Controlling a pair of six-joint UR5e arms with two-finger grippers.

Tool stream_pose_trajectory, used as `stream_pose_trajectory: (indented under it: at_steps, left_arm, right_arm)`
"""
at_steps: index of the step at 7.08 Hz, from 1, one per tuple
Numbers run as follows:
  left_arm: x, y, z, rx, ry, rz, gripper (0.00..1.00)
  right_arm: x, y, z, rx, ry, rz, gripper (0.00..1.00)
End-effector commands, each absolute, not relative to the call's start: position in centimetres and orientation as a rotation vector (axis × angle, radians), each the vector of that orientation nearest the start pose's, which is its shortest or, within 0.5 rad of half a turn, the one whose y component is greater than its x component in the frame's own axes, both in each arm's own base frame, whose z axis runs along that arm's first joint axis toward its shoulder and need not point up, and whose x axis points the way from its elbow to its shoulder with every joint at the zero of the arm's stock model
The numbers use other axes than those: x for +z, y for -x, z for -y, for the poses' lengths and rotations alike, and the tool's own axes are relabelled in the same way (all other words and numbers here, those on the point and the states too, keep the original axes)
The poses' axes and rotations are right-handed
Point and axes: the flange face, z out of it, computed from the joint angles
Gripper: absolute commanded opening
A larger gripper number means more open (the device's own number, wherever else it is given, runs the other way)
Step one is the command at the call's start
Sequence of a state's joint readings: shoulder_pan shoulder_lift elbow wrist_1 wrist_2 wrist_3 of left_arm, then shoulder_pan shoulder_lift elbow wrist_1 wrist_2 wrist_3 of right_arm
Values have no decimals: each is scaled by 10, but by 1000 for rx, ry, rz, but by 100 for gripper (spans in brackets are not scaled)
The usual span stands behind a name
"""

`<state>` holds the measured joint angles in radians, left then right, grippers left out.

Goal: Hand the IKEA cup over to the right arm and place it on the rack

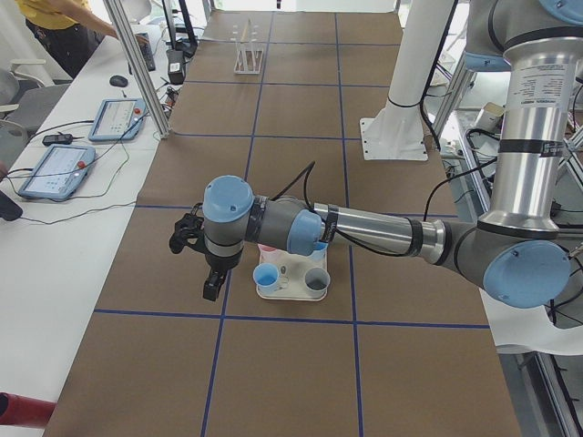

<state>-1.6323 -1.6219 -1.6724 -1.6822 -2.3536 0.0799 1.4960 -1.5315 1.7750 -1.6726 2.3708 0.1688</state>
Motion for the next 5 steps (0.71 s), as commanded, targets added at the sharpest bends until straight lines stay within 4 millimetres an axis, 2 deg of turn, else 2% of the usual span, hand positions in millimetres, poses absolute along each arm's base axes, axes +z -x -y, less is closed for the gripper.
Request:
stream_pose_trajectory:
  at_steps: [1,3,5]
  left_arm:
    - [564,94,516,131,-325,-758,100]
    - [570,92,515,131,-318,-758,100]
    - [574,87,504,136,-309,-801,100]
  right_arm:
    - [553,-26,507,36,-35,777,100]
    - [549,-25,506,34,-42,792,100]
    - [546,-24,507,34,-44,805,100]
